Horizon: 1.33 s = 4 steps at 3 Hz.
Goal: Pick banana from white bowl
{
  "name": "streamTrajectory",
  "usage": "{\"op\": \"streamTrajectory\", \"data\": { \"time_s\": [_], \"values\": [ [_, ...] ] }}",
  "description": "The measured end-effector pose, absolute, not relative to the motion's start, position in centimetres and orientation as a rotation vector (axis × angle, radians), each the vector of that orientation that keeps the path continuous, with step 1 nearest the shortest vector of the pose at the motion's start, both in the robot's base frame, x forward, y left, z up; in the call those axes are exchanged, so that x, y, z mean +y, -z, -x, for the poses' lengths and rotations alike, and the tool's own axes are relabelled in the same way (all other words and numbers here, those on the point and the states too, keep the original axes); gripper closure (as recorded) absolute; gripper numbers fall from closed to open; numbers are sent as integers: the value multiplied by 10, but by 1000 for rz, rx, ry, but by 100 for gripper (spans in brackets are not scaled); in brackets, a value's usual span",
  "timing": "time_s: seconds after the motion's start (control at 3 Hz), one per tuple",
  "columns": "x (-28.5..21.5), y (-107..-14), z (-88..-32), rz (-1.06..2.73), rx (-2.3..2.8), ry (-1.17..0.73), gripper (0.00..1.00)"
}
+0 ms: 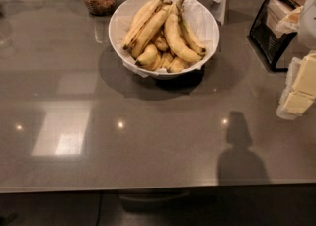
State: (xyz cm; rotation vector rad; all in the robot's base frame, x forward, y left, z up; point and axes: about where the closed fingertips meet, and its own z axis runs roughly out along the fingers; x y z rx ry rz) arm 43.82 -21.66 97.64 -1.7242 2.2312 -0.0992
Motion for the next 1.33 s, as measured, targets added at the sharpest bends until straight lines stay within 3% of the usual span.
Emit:
{"op": "streamTrajectory", "data": {
  "time_s": [0.33,1.33],
  "values": [
    [-215,-978,-440,1712,2223,97,0],
    [-91,-983,-545,1388,1961,-286,0]
  ]
}}
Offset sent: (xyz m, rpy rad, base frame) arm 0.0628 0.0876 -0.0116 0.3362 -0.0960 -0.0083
